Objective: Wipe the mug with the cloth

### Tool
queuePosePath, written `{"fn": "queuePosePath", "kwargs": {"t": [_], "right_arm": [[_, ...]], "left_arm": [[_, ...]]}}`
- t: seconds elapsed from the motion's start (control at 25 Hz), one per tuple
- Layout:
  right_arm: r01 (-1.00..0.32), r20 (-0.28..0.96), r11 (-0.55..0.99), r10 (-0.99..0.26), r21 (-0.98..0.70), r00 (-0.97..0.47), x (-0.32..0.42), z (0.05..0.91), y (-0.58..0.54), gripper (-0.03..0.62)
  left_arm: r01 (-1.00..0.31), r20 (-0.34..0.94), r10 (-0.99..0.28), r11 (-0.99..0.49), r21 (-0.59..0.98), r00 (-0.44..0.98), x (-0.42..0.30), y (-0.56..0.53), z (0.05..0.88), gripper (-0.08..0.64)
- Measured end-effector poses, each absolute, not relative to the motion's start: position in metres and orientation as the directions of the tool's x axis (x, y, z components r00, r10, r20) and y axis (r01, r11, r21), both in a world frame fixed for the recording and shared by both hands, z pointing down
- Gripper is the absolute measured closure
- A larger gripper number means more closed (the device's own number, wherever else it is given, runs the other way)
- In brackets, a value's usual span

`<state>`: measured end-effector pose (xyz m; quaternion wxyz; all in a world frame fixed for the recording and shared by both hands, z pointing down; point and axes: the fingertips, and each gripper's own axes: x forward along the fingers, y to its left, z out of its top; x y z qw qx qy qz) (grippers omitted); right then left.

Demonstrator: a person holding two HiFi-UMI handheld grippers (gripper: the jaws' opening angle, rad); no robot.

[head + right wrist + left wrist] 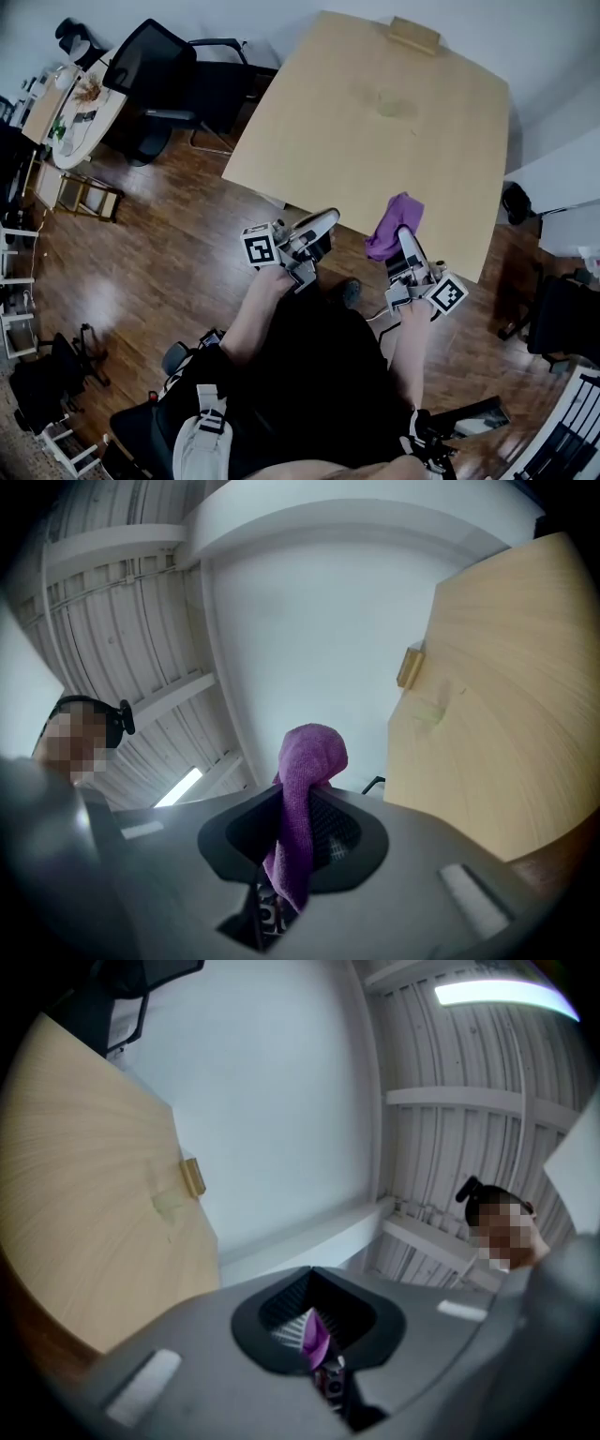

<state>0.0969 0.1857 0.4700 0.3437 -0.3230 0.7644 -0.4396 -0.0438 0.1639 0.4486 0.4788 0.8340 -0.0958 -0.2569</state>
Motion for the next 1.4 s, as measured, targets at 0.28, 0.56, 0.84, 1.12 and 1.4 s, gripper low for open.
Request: {"fn": "queuePosePath", "kwargs": {"t": [0.28,0.56,0.84,1.12,1.4], "right_arm": [[-0.225,-0.269,0.455,-0.784,-0.862,-0.559,0.071,0.447,0.184,0.526],[-0.265,-0.276,0.491,-0.775,-0.830,-0.569,0.048,0.432,0.185,0.526],[-0.278,-0.257,0.488,-0.769,-0.827,-0.585,0.039,0.430,0.183,0.526],[-0.318,-0.223,0.464,-0.789,-0.827,-0.572,0.044,0.433,0.179,0.526],[-0.320,-0.215,0.455,-0.794,-0.831,-0.569,0.044,0.435,0.179,0.526]], "left_arm": [[0.118,-0.368,-0.355,-0.562,0.818,0.860,-0.059,0.159,0.432,0.557],[0.150,-0.405,-0.330,-0.588,0.795,0.853,-0.077,0.153,0.420,0.557],[0.173,-0.433,-0.317,-0.603,0.779,0.844,-0.077,0.155,0.411,0.557],[0.202,-0.446,-0.289,-0.601,0.773,0.847,-0.069,0.159,0.408,0.557],[0.198,-0.434,-0.284,-0.595,0.779,0.855,-0.065,0.161,0.411,0.557]]}}
